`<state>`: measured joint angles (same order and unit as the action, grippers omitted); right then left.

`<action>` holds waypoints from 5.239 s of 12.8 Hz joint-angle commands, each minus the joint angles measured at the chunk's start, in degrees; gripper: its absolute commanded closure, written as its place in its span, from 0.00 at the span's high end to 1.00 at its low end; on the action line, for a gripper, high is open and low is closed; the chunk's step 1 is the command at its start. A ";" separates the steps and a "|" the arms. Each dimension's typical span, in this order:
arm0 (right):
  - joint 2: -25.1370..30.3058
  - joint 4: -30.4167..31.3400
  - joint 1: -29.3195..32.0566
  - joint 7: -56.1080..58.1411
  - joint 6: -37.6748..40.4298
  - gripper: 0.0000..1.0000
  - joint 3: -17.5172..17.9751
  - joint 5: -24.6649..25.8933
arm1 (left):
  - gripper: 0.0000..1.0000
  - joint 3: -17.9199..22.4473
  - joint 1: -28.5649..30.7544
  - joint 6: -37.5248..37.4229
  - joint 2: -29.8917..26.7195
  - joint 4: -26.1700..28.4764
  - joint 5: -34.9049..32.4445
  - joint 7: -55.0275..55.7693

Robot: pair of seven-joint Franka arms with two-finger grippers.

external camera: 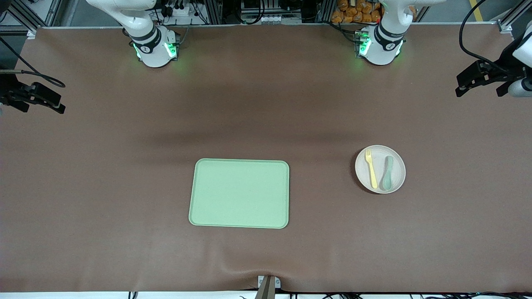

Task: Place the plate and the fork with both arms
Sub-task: 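Reach the left gripper toward the rim of the white plate, then lower the left gripper and pinch the white plate's rim, then slide the plate with the left gripper onto the green placemat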

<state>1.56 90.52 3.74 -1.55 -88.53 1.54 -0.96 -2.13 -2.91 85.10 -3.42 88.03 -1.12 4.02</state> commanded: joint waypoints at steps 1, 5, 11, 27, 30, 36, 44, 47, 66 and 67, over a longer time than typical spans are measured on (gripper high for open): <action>-0.33 -0.78 1.53 0.94 0.73 1.00 0.83 -0.97 | 1.00 0.37 -0.96 -2.65 0.61 -1.90 -1.60 -0.76; -0.33 -0.78 1.44 0.94 0.82 1.00 0.83 -0.97 | 1.00 0.11 0.00 -2.93 2.18 -1.03 -0.73 -1.20; -0.33 -0.78 1.53 0.94 0.82 1.00 0.83 -0.97 | 1.00 0.11 1.76 14.16 4.65 13.79 0.16 -1.03; -0.33 -0.61 1.53 0.94 0.82 1.00 0.83 -0.97 | 1.00 0.02 8.09 52.97 26.96 31.23 18.77 -11.02; -0.33 -0.61 1.53 0.94 0.82 1.00 0.83 -0.97 | 0.98 0.02 9.15 53.41 28.20 31.06 19.93 -12.89; -0.51 -0.61 1.44 0.94 0.73 1.00 0.83 -1.06 | 0.69 -0.07 10.82 53.33 30.40 30.71 20.10 -13.07; -0.77 -0.70 1.53 0.94 0.82 1.00 0.83 -2.29 | 0.14 -0.24 10.03 53.33 32.33 29.74 22.04 -12.89; -0.77 -0.61 1.53 0.94 0.82 1.00 0.83 -2.29 | 0.00 -0.33 9.85 53.33 32.51 29.48 22.04 -12.72; -0.77 -0.61 1.97 0.94 1.26 1.00 0.83 -2.29 | 0.00 -11.14 0.99 35.57 32.34 8.74 21.08 2.90; -0.77 -0.61 1.97 0.94 1.26 1.00 0.83 -2.29 | 0.00 -11.14 -0.85 35.57 32.86 7.69 21.25 4.49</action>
<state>1.00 90.59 4.05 -1.55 -87.96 1.49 -2.16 -13.60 -1.03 122.27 27.94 98.89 19.78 4.99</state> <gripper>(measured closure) 0.000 0.952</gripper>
